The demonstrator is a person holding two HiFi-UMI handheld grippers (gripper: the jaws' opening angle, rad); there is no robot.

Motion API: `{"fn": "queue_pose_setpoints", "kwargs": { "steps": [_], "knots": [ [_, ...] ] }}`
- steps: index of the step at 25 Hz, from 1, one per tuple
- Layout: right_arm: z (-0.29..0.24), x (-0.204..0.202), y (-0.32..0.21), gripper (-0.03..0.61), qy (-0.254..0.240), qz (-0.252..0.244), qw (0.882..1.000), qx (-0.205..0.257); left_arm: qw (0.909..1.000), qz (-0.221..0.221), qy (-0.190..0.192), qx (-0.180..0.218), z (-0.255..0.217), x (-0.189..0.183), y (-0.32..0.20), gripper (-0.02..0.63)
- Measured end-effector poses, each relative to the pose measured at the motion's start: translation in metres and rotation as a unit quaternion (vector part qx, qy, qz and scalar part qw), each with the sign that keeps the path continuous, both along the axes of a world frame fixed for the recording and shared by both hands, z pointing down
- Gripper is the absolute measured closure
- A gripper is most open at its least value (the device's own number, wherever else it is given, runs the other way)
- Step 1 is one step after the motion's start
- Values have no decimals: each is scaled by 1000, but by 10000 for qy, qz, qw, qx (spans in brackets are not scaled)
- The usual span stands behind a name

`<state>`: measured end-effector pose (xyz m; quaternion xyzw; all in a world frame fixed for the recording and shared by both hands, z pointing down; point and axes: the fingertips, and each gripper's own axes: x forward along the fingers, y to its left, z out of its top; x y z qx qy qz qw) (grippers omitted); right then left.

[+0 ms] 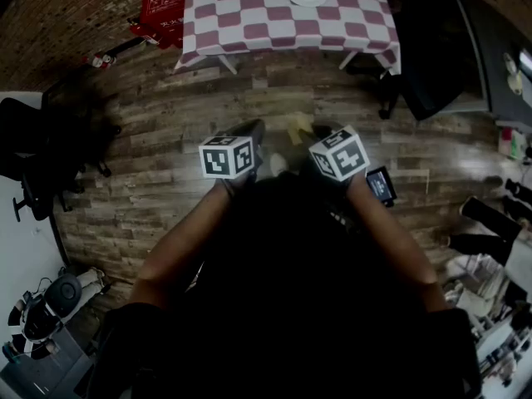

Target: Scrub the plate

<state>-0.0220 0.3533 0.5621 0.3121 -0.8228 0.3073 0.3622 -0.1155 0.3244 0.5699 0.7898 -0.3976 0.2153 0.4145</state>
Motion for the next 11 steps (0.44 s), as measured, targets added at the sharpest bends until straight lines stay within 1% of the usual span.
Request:
{"fn": "queue_pose_setpoints", "kwargs": {
  "steps": [11],
  "knots": [
    [5,-12,3,528,12,34,10000,-19,10000,84,10,-6,4,-7,1,603]
  ]
}}
